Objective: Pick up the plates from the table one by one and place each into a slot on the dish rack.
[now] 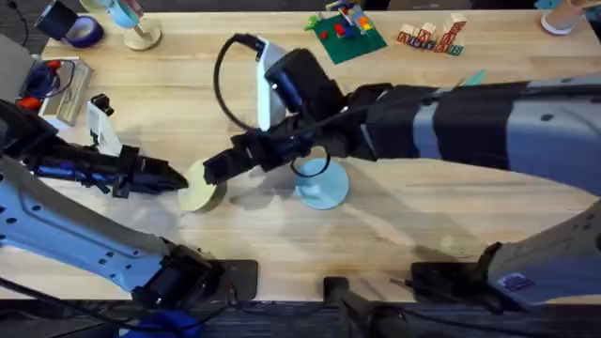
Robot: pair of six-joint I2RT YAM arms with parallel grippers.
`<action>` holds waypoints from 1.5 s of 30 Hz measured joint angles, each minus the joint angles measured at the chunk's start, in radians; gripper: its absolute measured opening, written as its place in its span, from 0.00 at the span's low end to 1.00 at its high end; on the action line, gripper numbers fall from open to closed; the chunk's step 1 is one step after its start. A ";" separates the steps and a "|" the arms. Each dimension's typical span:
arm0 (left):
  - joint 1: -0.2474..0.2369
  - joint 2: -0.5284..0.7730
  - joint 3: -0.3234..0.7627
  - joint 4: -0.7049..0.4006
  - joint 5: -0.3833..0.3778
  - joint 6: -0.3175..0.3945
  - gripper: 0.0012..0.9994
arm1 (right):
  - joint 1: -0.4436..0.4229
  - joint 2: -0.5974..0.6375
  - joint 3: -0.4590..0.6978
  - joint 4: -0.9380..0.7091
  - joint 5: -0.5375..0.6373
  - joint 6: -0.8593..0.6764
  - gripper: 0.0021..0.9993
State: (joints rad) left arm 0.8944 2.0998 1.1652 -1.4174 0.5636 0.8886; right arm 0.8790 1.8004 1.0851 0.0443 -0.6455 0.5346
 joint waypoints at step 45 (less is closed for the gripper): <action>0.000 0.000 0.000 0.000 0.000 0.000 0.04 | 0.170 0.142 0.001 0.286 0.314 0.389 0.94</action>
State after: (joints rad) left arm 0.8944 2.0998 1.1652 -1.4174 0.5636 0.8886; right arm 1.0495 1.9420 1.0859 0.3304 -0.3319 0.9241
